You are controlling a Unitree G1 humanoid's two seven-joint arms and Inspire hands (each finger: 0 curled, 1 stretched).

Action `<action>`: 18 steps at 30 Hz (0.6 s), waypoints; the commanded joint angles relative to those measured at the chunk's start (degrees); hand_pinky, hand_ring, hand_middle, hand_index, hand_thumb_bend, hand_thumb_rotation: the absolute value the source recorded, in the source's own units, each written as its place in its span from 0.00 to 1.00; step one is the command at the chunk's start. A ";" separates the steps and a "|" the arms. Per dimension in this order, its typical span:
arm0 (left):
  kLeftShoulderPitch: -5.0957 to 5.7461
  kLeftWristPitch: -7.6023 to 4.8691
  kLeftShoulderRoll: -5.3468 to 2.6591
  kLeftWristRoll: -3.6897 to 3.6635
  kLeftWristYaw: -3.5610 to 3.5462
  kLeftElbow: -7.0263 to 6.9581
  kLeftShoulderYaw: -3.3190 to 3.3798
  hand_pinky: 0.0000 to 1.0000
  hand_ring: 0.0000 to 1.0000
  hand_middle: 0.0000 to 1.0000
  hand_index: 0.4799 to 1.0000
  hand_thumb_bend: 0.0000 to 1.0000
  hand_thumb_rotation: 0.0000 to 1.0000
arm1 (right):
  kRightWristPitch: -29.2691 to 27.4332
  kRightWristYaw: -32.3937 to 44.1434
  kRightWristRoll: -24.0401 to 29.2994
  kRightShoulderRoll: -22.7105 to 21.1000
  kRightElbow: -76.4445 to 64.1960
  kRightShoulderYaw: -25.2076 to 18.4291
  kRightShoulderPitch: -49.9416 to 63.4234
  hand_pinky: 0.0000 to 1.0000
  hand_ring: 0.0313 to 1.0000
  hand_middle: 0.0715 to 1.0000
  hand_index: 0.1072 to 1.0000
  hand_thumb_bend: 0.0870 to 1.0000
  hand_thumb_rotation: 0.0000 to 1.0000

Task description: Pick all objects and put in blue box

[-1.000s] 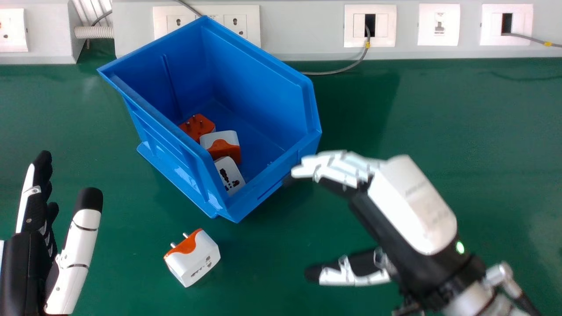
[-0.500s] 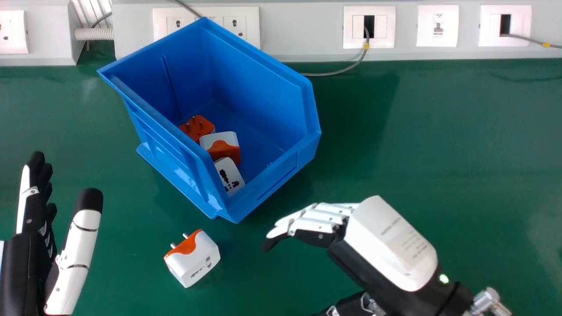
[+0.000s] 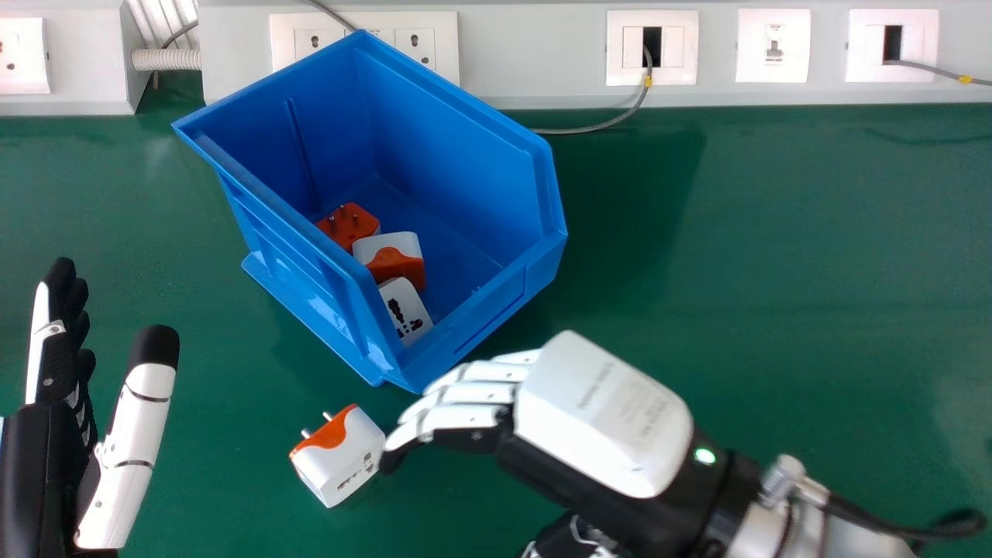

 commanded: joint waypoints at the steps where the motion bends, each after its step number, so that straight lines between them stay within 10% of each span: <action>1: 0.12 -1.20 0.28 -0.28 0.03 -0.67 0.31 1.00 1.00 1.00 0.97 0.63 0.83 | 0.60 2.34 -0.39 0.23 -1.77 0.85 -2.10 0.65 0.80 0.79 0.73 0.67 0.10; 18: -0.52 -1.53 0.67 -0.79 -0.35 0.41 0.91 1.00 1.00 1.00 0.97 0.62 0.83 | 0.66 8.75 1.31 4.47 -0.58 6.18 -7.57 0.85 0.99 0.99 0.92 0.64 0.28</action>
